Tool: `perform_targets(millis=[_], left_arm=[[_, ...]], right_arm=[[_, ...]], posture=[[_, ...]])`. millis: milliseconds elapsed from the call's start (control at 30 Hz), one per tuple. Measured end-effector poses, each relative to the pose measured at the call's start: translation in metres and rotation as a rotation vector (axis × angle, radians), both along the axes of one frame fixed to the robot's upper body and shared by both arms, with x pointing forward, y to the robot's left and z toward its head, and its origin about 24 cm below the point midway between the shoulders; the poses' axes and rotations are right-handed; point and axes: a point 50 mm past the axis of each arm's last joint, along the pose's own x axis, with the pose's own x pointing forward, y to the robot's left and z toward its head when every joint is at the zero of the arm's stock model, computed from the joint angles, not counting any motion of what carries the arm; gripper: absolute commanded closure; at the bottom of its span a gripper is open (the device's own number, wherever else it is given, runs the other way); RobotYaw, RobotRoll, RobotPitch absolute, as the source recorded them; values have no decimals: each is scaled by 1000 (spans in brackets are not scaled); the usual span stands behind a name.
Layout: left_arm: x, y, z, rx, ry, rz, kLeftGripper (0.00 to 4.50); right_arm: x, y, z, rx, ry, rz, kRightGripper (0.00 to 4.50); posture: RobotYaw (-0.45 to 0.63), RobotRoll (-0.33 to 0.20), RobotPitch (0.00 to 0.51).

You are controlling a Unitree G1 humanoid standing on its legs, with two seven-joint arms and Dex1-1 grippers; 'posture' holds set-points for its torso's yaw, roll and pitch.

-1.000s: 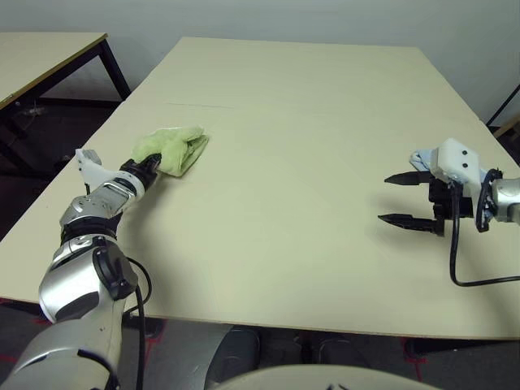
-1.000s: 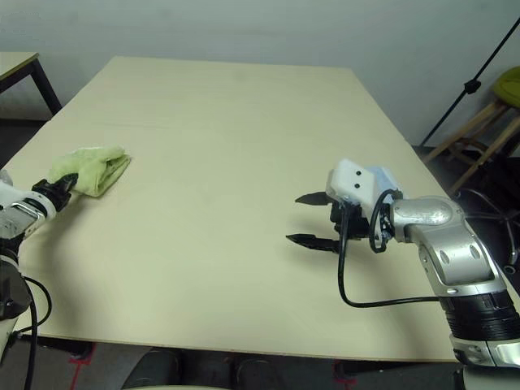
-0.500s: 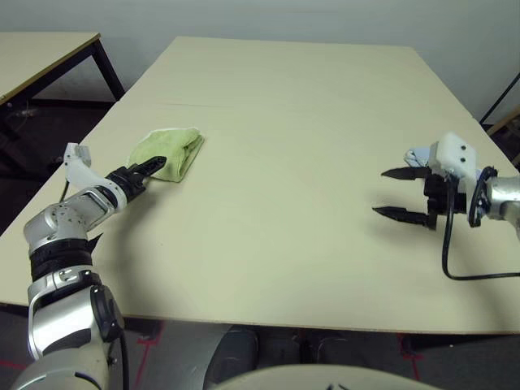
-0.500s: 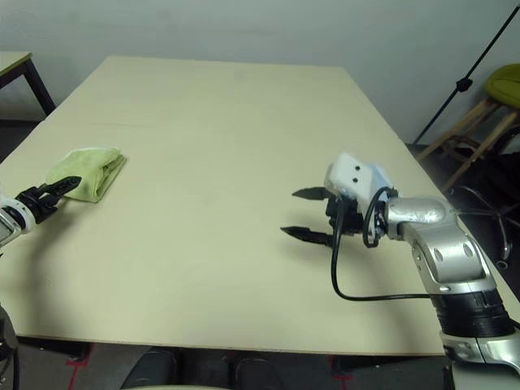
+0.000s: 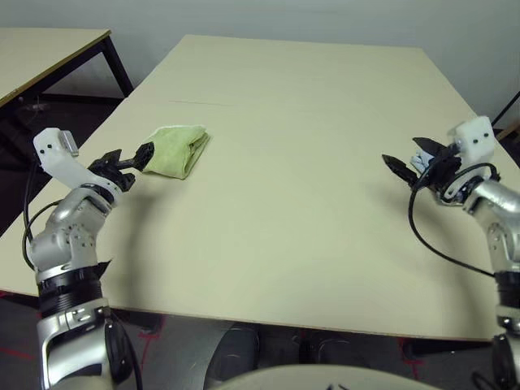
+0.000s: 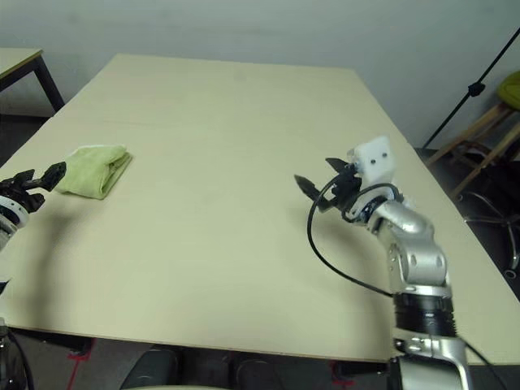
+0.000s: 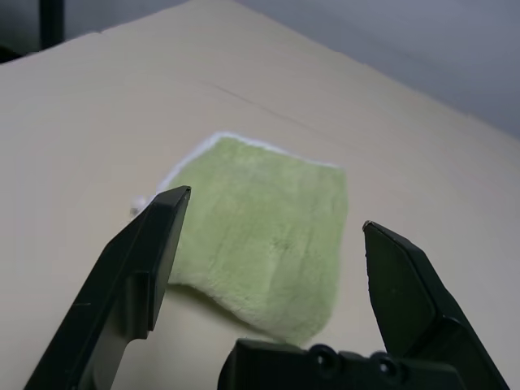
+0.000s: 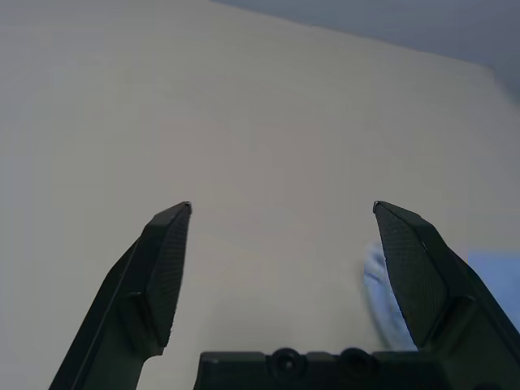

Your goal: Fold the towel and set it aside.

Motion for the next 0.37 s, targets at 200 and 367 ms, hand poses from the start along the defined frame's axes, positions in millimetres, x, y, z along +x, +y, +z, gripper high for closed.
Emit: perform_targets(millis=[200, 367], left_arm=[[0, 7, -30, 48, 7, 91, 23], [6, 9, -37, 75, -8, 129, 23]], right_arm=[[-7, -11, -26, 34, -5, -219, 0], [-9, -25, -32, 37, -22, -335, 0]], posture=[[25, 0, 53], [15, 0, 42]])
